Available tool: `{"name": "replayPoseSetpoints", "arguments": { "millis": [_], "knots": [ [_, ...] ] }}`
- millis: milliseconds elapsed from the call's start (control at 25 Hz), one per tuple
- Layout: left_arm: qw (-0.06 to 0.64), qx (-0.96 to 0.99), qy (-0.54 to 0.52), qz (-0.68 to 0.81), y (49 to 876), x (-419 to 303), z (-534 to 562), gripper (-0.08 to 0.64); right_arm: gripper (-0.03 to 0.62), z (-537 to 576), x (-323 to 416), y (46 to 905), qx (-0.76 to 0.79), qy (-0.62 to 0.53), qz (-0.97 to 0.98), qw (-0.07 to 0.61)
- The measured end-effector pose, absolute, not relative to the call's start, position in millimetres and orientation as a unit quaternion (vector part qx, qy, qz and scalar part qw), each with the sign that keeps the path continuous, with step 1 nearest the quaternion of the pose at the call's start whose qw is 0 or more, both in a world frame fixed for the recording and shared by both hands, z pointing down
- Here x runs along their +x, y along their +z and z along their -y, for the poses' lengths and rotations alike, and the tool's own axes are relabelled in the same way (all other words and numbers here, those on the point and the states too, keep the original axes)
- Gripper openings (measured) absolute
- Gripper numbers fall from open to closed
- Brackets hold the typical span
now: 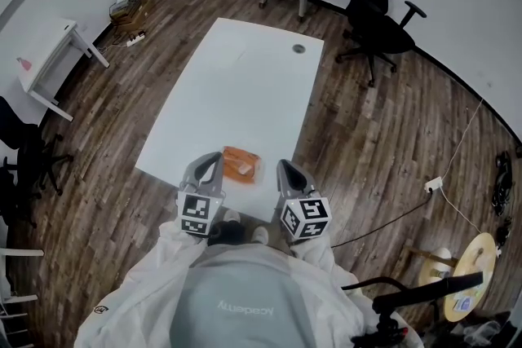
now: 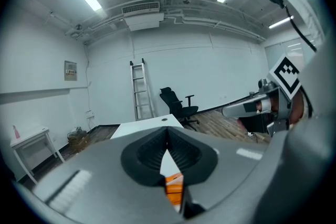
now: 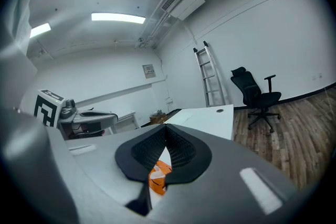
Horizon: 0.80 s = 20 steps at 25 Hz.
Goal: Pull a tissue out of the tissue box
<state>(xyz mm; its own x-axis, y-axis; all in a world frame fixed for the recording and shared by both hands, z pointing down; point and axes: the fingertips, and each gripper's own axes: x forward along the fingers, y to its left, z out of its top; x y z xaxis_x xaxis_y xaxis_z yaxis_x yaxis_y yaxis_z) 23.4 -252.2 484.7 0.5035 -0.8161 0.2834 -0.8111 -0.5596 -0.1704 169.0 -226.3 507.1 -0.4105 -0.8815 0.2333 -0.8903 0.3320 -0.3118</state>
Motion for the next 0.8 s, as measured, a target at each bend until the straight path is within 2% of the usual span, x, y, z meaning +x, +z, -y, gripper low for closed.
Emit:
{"name": "replayPoseSetpoints", "arguments": {
  "millis": [800],
  "knots": [
    [-0.011, -0.877, -0.164, -0.452, 492, 4, 294, 0.000, 0.002, 262, 153, 509, 0.564, 0.204, 0.800, 0.025]
  ]
}}
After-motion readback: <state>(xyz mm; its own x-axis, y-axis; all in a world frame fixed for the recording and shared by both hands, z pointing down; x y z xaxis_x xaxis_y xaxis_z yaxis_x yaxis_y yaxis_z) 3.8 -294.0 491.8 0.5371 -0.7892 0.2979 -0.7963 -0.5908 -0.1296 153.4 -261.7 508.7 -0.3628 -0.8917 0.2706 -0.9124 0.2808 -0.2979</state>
